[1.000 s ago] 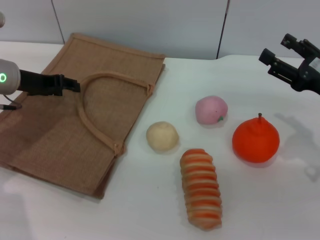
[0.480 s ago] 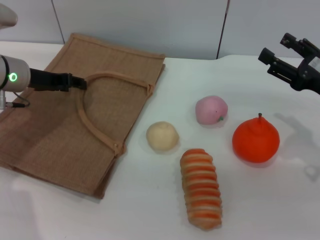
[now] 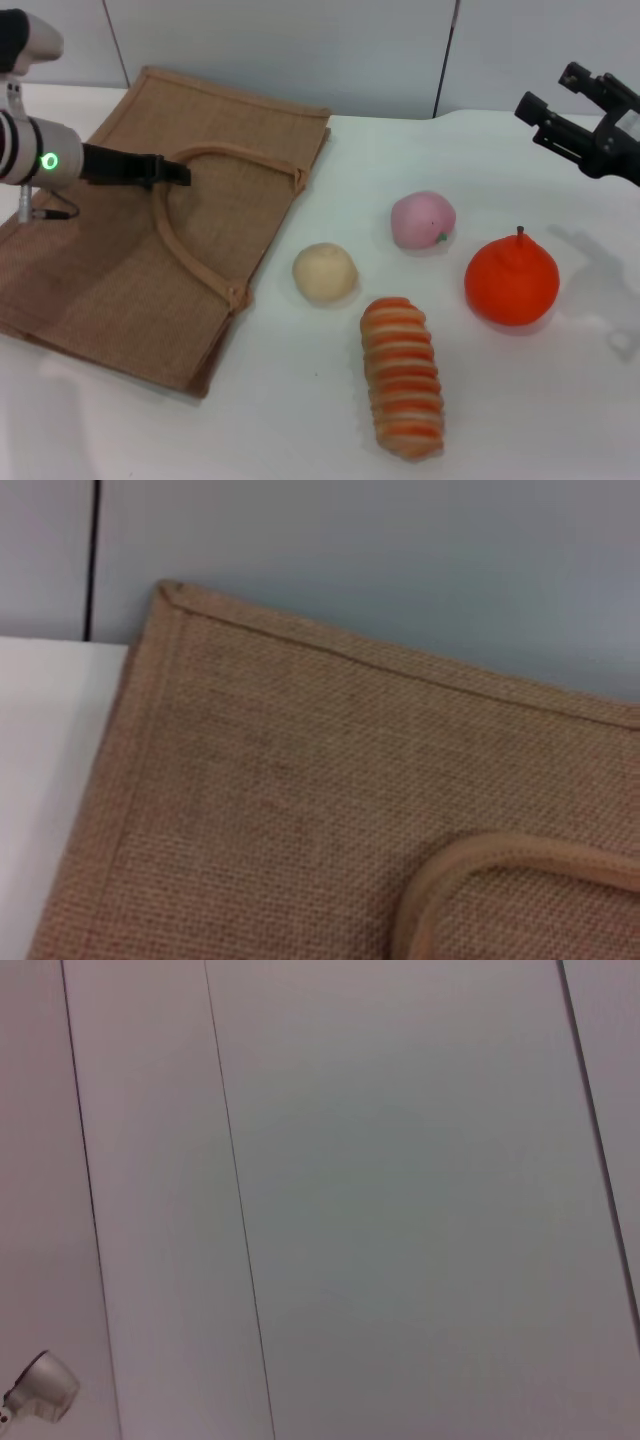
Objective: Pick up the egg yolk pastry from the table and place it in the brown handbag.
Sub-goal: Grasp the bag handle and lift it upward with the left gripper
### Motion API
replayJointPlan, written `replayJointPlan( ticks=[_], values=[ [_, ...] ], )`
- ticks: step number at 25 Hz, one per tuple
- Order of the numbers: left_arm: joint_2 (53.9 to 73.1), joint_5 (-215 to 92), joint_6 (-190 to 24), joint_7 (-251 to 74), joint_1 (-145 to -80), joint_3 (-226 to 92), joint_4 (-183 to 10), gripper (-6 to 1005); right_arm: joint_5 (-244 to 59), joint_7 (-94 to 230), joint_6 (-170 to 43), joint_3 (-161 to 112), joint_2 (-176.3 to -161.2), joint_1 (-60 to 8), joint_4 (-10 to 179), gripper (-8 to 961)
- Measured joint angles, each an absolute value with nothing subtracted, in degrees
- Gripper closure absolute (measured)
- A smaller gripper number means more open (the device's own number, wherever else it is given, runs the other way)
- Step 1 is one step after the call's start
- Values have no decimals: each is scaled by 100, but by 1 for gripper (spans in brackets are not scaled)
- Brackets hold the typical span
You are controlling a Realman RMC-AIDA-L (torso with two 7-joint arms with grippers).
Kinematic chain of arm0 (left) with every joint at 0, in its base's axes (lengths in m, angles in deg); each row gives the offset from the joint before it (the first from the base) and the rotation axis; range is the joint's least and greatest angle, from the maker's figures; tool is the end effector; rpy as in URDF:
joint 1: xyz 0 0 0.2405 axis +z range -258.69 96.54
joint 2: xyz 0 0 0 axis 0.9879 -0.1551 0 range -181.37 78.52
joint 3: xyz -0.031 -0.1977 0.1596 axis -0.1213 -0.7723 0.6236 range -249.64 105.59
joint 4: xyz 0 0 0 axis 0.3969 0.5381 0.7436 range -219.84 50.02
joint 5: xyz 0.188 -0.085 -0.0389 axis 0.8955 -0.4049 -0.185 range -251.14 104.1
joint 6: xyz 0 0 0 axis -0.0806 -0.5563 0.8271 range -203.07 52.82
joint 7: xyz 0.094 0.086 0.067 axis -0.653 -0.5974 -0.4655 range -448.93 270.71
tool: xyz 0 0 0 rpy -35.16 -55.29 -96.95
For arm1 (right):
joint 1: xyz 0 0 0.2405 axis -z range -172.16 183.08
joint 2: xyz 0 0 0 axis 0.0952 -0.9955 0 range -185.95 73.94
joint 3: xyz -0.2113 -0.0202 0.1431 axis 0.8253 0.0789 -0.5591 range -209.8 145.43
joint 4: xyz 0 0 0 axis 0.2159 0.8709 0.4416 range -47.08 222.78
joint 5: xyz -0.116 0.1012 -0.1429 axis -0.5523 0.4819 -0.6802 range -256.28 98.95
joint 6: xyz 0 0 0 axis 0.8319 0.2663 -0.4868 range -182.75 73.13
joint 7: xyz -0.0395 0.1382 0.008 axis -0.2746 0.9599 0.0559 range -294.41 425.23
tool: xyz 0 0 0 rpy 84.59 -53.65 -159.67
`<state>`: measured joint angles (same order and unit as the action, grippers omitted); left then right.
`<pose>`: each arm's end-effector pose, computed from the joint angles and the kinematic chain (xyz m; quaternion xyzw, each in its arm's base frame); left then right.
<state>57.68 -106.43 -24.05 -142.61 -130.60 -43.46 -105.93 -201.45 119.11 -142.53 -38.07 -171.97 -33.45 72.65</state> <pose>-0.2993 0.4478 0.0430 -0.7759 -0.5359 -0.0665 0.3261 0.2602 0.3671 0.0229 -0.8349 0.1799 0.4129 0.3162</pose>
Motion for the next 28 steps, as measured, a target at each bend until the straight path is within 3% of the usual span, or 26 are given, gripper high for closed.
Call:
replayJointPlan(
  ticks=[10,15,28],
  values=[
    [5827,-10612,-2464,-14317,-13100,-4346,-10565,397,-20144,11911,-14248,-3816,-17202,-3347,7265,76],
    [5824,-10608,-2489,-14299,-13100,-4346,-10506,598,-20144,11911,-14245,-3816,-17202,-3351,7265,76],
    [5809,-10595,-2609,-14294,-13105,-4346,-10401,637,-20145,11911,-14244,-3816,-17212,-3375,7274,77]
  ],
)
